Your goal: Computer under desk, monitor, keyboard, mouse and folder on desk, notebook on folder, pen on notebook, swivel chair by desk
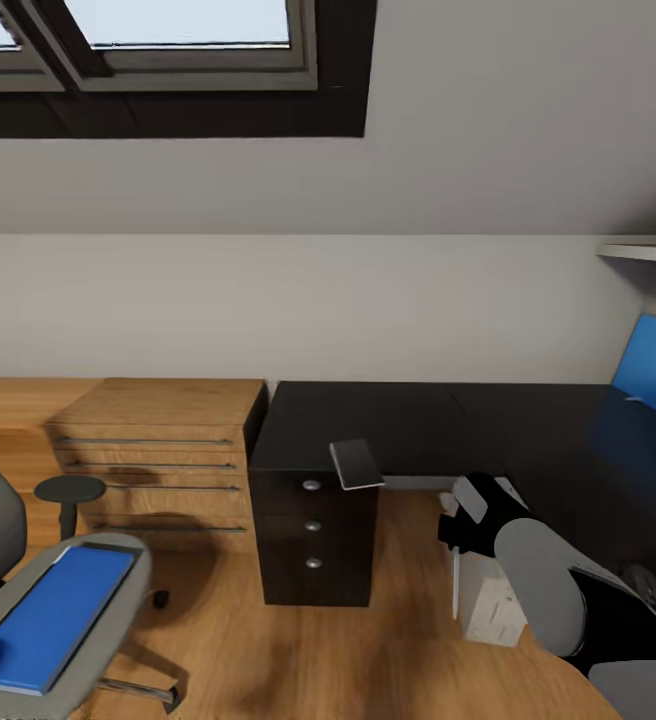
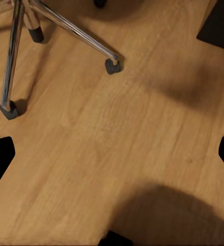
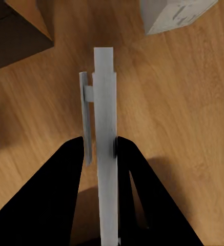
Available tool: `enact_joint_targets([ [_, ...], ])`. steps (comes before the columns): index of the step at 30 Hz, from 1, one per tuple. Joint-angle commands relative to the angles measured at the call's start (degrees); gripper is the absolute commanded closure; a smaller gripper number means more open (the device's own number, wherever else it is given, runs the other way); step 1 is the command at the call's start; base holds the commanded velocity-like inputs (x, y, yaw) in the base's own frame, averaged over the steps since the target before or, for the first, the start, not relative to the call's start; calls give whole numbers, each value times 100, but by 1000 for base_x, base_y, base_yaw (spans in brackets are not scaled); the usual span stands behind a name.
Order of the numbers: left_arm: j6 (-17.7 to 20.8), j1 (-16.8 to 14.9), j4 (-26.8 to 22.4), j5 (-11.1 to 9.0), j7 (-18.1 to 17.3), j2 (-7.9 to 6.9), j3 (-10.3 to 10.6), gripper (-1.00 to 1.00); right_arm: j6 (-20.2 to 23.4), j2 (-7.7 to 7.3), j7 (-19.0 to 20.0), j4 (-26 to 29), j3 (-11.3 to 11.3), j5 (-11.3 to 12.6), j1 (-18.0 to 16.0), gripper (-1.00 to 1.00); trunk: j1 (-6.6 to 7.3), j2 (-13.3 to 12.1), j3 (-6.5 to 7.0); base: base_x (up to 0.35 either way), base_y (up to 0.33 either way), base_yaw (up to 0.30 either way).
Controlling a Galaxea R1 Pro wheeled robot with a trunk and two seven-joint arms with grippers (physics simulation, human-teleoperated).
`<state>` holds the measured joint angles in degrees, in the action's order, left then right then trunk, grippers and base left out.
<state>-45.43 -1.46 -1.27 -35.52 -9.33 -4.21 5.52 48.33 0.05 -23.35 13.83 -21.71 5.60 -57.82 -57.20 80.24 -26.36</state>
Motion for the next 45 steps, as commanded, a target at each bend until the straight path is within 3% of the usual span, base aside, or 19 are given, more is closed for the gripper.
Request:
enact_joint_targets([
  [1,-16,-3,4,-61,-26,1,46,-100,10,7,-47,8,4,60,-1,100,1,3,-6,-72,-303,0],
  [10,-18,-3,4,-60,-41,22,46,-100,10,49,-47,6,8,55,-1,100,1,3,-6,-82,-274,0],
  [19,-19,-3,4,-64,-43,40,39,-100,10,55,-47,6,9,55,-1,100,1,3,-6,-29,-63,0],
  [45,133,-3,-195,-57,-19,92,70,-100,-37,52,-47,14,9,55,-1,100,572,-1039,461,-1,-3,0],
])
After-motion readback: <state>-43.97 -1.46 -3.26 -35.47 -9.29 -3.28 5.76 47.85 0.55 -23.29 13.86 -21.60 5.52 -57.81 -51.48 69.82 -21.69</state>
